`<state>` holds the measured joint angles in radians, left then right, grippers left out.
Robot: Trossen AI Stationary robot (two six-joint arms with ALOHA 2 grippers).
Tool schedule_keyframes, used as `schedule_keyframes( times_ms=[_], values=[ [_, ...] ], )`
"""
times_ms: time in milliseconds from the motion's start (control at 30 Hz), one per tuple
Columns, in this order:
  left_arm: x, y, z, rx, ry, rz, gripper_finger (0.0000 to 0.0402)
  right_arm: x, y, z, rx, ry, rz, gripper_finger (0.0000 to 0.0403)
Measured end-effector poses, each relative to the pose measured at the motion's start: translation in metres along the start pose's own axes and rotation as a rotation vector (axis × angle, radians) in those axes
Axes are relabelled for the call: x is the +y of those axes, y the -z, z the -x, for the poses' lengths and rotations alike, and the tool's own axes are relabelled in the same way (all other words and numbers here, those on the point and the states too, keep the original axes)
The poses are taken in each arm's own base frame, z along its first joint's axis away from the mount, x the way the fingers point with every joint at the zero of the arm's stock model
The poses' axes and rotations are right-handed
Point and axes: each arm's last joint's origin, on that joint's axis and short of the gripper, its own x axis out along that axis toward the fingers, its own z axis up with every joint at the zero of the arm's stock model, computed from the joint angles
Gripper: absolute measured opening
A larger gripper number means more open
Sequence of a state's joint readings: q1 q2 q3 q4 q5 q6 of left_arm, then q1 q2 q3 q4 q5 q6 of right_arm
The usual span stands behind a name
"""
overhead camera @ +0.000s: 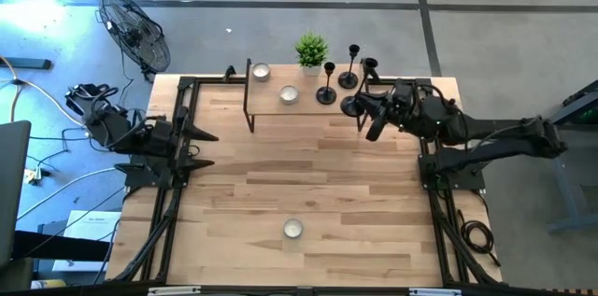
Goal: Pick & Place candle stick holders
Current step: Put the black left candle holder on the shelf
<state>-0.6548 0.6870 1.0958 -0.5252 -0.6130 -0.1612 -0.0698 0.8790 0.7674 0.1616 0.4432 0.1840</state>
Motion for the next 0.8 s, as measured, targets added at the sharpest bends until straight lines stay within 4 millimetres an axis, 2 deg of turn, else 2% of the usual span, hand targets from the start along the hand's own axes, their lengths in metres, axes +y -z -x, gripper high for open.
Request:
schedule_keyframes(
  times_ms=[233, 333, 467, 667, 800],
  values=[
    [-0.007, 0.004, -0.010, 0.033, -0.013, -0.025, 0.0266, -0.021, 0.037, -0.002, 0.028, 0.088, -0.021, 0.0000],
    [-0.009, 0.005, -0.015, 0.046, -0.026, -0.056, 0.0266, -0.024, 0.047, -0.007, 0.052, 0.130, -0.003, 0.0000],
    [-0.011, 0.007, -0.021, 0.050, -0.119, -0.110, 0.0266, -0.023, 0.058, -0.016, 0.082, 0.219, 0.023, 0.0000],
    [-0.009, 0.008, -0.024, 0.039, -0.266, -0.136, 0.0266, -0.011, 0.066, -0.030, 0.083, 0.362, 0.083, 0.0000],
    [-0.008, 0.007, -0.023, 0.034, -0.295, -0.144, 0.0266, -0.008, 0.073, -0.039, 0.097, 0.405, 0.089, 0.0000]
  ],
)
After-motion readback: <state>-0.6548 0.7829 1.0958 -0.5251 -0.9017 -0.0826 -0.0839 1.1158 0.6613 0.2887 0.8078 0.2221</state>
